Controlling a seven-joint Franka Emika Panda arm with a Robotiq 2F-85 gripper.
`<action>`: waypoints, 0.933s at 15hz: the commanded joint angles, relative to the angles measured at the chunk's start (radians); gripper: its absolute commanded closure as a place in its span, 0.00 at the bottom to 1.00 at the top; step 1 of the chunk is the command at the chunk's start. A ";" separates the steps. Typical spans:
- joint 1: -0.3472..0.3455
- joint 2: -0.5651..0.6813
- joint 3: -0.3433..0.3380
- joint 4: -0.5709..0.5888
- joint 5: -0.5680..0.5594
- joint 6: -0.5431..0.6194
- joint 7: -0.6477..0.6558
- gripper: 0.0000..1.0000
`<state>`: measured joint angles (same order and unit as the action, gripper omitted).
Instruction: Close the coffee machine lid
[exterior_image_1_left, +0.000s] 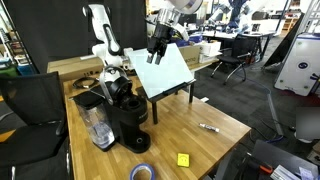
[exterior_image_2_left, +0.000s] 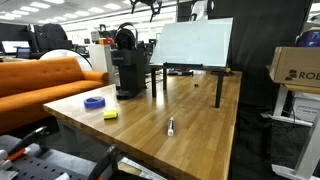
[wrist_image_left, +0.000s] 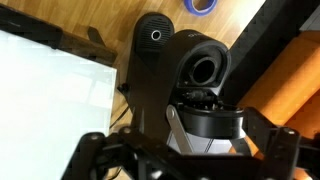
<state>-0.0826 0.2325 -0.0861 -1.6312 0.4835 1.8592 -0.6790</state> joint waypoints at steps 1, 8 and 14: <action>-0.047 0.064 0.044 0.098 0.016 -0.055 -0.082 0.00; -0.059 0.170 0.108 0.218 0.016 -0.043 -0.166 0.00; -0.068 0.267 0.156 0.326 0.005 -0.049 -0.233 0.00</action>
<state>-0.1201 0.4498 0.0332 -1.3839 0.4838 1.8463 -0.8670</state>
